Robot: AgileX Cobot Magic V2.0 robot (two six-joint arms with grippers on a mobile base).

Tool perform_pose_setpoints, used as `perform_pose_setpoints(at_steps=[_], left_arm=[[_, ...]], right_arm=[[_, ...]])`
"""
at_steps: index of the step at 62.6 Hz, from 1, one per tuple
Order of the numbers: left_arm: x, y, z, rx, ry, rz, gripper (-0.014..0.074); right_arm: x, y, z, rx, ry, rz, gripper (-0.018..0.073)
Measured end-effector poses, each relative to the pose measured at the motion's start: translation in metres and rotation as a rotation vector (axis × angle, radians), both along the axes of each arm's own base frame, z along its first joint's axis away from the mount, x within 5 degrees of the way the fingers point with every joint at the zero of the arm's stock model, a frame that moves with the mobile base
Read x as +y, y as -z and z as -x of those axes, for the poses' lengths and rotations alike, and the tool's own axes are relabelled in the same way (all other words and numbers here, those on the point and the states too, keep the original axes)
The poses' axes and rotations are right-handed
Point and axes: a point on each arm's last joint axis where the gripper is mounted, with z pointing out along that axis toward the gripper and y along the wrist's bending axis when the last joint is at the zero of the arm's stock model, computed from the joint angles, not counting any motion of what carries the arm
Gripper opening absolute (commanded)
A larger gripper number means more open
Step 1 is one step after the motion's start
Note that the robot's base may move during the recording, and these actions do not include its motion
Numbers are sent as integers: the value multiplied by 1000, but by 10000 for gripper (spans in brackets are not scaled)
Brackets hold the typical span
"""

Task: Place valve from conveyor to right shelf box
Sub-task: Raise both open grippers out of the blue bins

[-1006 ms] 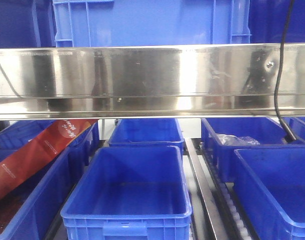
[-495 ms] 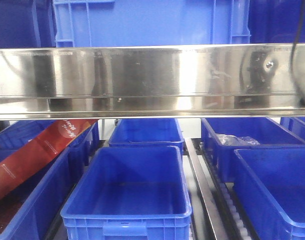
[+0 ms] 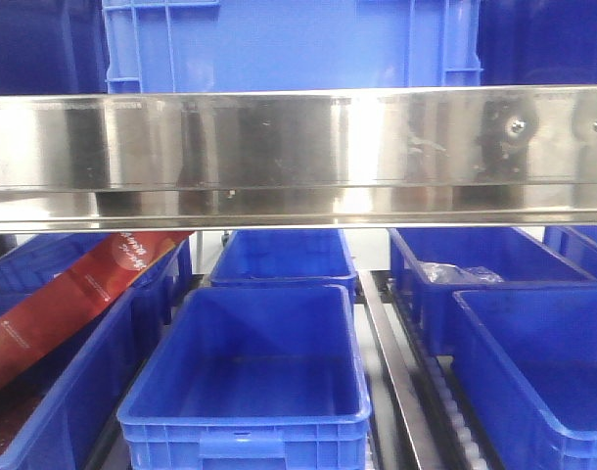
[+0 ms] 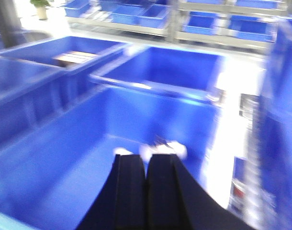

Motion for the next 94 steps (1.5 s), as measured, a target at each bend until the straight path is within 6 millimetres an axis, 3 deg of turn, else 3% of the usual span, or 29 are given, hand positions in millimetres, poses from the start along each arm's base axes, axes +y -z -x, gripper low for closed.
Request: perform_pose_setpoints(at_steps=[15,34,68,83,94], left_arm=[[-1,25,-19,104,-40,-50,-111],[-2,51,-36,196,-73,-100,-111],[-10,87,-69,185,-98,-76,-111],[-6,85,-57,187,-104,-83,-111],[3,88,-30,156,-117,-83,-111]], right_arm=[[-15,56,10,12,55,-5,-162],[-25,102,35,-42,78,-26,-162],[-38,115,73,-89,85,-43,-162],[-40,118,78,-92,86,-45,-162],[-40,118,79,-96,86,-46,-162]])
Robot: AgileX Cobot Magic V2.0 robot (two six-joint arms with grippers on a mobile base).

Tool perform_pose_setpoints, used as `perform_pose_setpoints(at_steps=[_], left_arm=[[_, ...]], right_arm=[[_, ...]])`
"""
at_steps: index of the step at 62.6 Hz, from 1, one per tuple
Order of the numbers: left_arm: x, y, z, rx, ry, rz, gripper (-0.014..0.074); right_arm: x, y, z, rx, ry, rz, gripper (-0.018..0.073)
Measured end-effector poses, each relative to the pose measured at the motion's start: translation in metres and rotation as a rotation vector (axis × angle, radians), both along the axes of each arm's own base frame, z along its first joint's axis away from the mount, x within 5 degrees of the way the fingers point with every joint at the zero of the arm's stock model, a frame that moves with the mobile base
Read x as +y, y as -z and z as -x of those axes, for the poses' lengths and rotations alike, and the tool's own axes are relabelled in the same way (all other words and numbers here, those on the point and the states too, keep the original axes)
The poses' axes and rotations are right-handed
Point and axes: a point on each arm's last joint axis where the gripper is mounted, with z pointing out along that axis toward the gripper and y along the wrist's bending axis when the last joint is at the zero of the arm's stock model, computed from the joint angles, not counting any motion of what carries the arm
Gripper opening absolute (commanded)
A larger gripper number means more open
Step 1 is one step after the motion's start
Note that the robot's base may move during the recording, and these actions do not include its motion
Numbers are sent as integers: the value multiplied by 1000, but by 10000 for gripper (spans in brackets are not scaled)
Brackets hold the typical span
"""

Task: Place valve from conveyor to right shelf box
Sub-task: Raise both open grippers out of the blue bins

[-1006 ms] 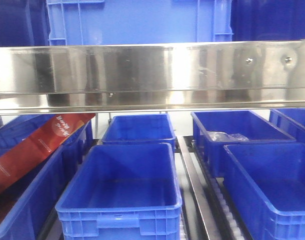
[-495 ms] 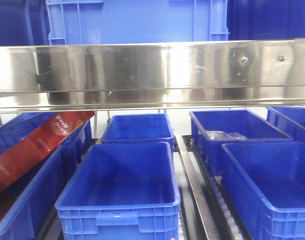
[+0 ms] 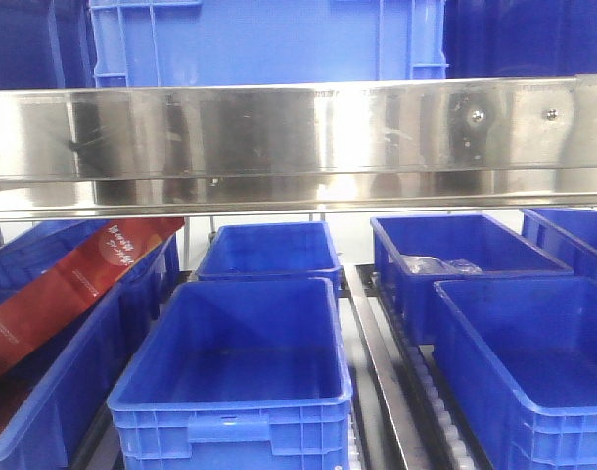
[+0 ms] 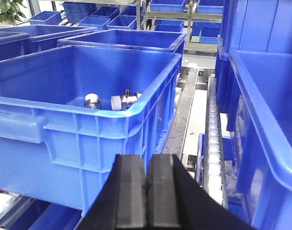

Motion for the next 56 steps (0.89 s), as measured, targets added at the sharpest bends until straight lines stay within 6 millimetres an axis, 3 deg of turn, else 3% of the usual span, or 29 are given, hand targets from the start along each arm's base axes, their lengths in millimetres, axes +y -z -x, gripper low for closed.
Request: perform_pose_setpoints(at_steps=[18,31,42,56], left_arm=[[35,-26,99,-180,-43,42,-111],[65,-13,154,-188,-111,34,-111],[98,26,215,-215,-238,14,-111],[113,75,280,-277,-338,3,-111]], right_arm=[[-1,-1,5,3,-2,1,-162],[-9,13,28,8,-1,3,-162],[-30,51,67,21,55,6,-162],[-45,85,106,-15,106,-4,-162]])
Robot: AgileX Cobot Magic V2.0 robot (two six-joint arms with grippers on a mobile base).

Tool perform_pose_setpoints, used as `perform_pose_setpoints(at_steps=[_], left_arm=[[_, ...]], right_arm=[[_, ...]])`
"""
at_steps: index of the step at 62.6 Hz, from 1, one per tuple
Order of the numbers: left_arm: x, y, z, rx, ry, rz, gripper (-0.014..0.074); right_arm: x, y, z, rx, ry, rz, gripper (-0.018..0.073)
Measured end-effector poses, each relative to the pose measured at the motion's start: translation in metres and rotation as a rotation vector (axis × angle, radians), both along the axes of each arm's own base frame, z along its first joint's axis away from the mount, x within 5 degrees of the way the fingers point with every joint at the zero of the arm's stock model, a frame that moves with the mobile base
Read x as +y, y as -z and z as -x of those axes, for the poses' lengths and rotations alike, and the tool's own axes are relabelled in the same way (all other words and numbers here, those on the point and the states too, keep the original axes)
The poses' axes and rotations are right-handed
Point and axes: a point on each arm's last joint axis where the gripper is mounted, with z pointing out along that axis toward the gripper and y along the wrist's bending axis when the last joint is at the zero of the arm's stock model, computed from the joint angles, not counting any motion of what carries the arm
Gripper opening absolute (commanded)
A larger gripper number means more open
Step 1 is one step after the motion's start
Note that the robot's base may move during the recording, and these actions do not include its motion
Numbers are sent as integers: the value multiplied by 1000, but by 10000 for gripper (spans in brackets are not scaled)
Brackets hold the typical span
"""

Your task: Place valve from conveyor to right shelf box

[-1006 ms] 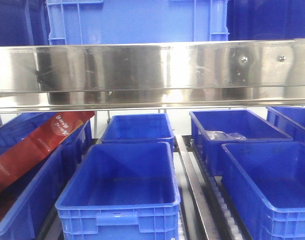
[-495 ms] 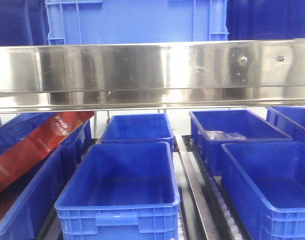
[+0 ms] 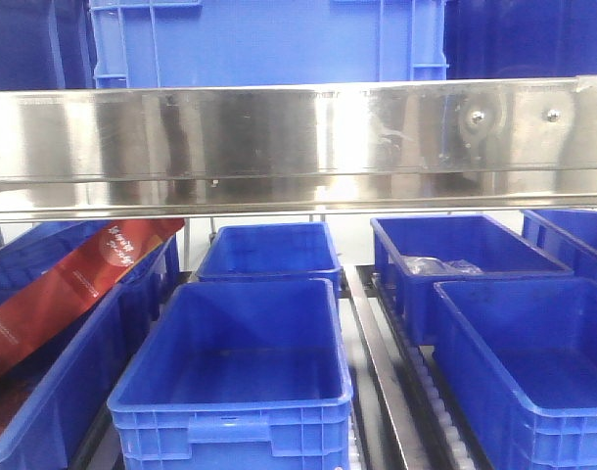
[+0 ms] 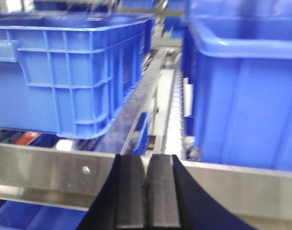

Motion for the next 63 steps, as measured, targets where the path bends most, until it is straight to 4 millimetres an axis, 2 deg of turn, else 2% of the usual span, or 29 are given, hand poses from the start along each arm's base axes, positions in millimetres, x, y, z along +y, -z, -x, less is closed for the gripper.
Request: perform_pose_setpoints(at_steps=[8,14,22,35,63], left_arm=[[1,27,34,-51,-29,-3,-111],[1,45,48,-72,-42,-4,-111],[0,59,63,-114,-45,-10,-111],[-1,61,78,-179,-45,-13,-111],[-1,61,79,-191,-45,-14,-111]], right_arm=[[-4,11,18,-45,4,-9,-162],[-6,15,29,-81,3,-16,-162],[-7,16,33,-89,3,-17,-162],[-7,17,33,-85,2,-17,-162],[-7,17,33,-83,2,-16,-162]])
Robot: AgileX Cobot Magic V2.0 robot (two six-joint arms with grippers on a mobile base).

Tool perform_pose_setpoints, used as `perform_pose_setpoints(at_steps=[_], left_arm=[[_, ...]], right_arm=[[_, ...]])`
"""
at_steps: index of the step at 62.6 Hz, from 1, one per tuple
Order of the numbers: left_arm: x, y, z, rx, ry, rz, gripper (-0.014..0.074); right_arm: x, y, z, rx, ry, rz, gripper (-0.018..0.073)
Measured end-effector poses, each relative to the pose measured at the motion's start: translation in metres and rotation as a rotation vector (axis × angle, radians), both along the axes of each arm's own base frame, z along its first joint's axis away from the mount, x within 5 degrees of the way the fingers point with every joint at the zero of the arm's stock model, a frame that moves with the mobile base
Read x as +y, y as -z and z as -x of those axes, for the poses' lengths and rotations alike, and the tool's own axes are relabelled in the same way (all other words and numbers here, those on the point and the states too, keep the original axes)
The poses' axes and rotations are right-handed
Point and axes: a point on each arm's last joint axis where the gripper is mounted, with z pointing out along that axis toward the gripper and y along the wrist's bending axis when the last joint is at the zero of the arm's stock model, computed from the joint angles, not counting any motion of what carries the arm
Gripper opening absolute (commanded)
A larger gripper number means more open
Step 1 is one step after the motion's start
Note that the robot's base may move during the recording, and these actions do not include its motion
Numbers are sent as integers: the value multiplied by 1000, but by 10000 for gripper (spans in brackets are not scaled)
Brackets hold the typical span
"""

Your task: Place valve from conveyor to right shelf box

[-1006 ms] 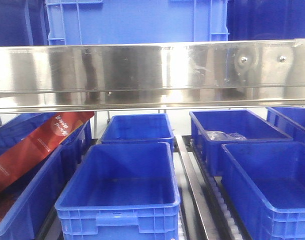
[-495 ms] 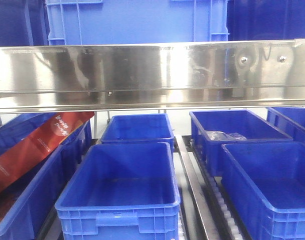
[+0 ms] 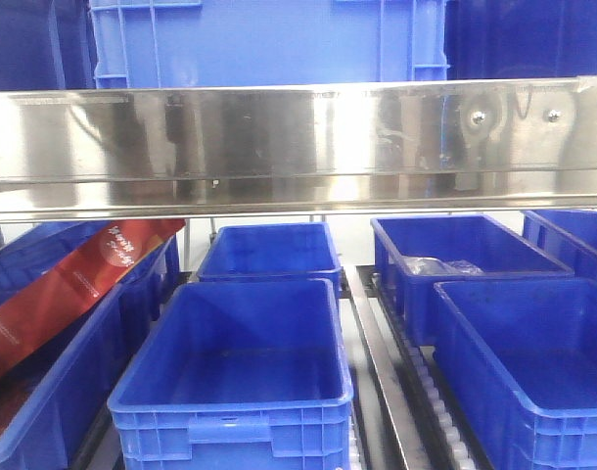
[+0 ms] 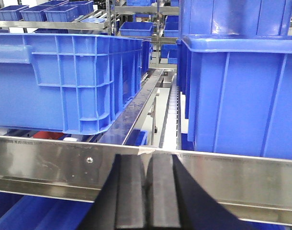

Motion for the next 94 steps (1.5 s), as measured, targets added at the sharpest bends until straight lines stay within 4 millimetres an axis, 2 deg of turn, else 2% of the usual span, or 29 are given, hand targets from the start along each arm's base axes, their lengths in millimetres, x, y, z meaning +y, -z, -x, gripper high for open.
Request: perform_pose_setpoints(at_steps=[9,19,29,37,46,57,94], left_arm=[[0,1,0,0,-1,0,-111],[2,15,-5,-6,-59,-9,-111],[7,53,-16,-57,-135,-13,-111],[11,95,-29,-32,-142,-9,-111],[10,120,-35,-17,-103,-7,-111],[7,123,-35,-7,-53,-6,-111],[7,118,-35,-64,-54,4,-111]], right_arm=[[0,0,0,0,0,0,-162],[0,0,0,0,0,0,-162],[0,0,0,0,0,0,-162],[0,0,0,-2,1,0,-162],[0,0,0,-2,1,0,-162],[0,0,0,-1,1,0,-162],[0,0,0,-1,1,0,-162]])
